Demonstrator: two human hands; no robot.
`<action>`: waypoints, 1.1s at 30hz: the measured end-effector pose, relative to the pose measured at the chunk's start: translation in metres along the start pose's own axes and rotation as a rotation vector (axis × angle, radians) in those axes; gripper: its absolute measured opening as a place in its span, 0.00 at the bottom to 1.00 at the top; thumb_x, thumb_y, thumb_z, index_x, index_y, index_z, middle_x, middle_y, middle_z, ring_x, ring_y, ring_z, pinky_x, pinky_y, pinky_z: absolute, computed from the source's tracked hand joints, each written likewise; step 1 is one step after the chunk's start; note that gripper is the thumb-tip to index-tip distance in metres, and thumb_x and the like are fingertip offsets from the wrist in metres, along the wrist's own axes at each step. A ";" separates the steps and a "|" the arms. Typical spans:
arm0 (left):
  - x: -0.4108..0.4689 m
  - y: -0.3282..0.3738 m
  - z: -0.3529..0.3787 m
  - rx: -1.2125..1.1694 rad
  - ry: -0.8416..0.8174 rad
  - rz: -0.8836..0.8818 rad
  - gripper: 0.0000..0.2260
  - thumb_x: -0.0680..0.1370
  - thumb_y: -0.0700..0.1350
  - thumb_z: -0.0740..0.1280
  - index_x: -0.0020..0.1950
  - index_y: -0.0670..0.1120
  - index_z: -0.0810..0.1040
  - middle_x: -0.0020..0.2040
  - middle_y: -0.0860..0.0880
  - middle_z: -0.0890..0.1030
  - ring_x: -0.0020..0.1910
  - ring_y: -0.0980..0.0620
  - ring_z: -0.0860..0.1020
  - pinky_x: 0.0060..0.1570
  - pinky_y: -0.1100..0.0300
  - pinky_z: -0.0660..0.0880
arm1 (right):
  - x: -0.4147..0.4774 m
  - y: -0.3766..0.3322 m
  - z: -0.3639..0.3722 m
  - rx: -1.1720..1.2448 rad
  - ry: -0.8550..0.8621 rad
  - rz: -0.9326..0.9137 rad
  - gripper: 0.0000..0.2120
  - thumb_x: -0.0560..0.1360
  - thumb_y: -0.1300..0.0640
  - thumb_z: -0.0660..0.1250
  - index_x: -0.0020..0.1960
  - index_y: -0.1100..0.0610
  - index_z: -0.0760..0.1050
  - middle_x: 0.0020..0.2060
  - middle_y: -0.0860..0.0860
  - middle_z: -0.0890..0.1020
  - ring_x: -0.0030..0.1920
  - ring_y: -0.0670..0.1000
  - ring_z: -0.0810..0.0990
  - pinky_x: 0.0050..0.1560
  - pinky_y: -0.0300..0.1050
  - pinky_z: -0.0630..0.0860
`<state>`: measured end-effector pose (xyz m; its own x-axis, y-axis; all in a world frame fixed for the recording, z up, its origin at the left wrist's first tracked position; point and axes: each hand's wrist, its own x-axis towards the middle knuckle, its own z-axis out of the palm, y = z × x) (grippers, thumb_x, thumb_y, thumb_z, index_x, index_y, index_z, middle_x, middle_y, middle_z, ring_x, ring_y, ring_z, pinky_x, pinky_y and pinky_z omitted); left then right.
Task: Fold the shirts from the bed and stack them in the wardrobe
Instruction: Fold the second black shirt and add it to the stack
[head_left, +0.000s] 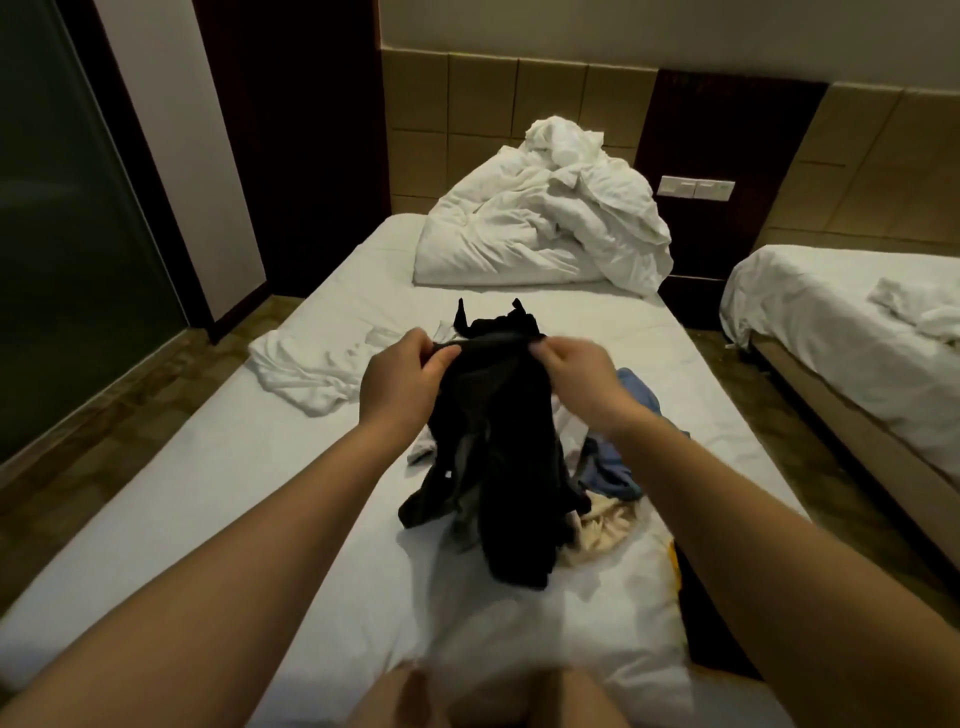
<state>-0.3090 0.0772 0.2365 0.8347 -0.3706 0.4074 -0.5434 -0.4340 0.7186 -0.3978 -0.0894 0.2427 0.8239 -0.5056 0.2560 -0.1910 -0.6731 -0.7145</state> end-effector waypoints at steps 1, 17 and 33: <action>0.003 0.007 -0.004 -0.015 0.037 0.031 0.14 0.78 0.52 0.63 0.38 0.43 0.68 0.31 0.52 0.71 0.37 0.46 0.72 0.35 0.54 0.65 | 0.007 -0.015 -0.011 -0.001 0.054 -0.039 0.19 0.78 0.55 0.61 0.29 0.53 0.69 0.28 0.49 0.72 0.36 0.53 0.71 0.39 0.48 0.67; -0.027 0.063 -0.032 -0.250 -0.082 0.066 0.15 0.81 0.49 0.57 0.66 0.47 0.72 0.56 0.47 0.78 0.53 0.50 0.75 0.42 0.64 0.63 | -0.025 -0.114 -0.054 0.870 0.146 -0.020 0.10 0.80 0.56 0.60 0.42 0.56 0.74 0.37 0.53 0.80 0.36 0.49 0.81 0.34 0.39 0.79; -0.033 0.106 -0.079 -0.307 -0.318 0.427 0.13 0.78 0.33 0.58 0.53 0.49 0.76 0.46 0.61 0.76 0.44 0.73 0.73 0.46 0.79 0.66 | -0.073 -0.087 -0.080 0.592 -0.591 -0.057 0.11 0.73 0.59 0.68 0.55 0.56 0.75 0.50 0.53 0.81 0.50 0.48 0.81 0.52 0.40 0.78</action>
<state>-0.3870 0.1078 0.3442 0.4557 -0.7069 0.5409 -0.7337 0.0458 0.6780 -0.4835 -0.0370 0.3381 0.9993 -0.0024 0.0364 0.0351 -0.2112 -0.9768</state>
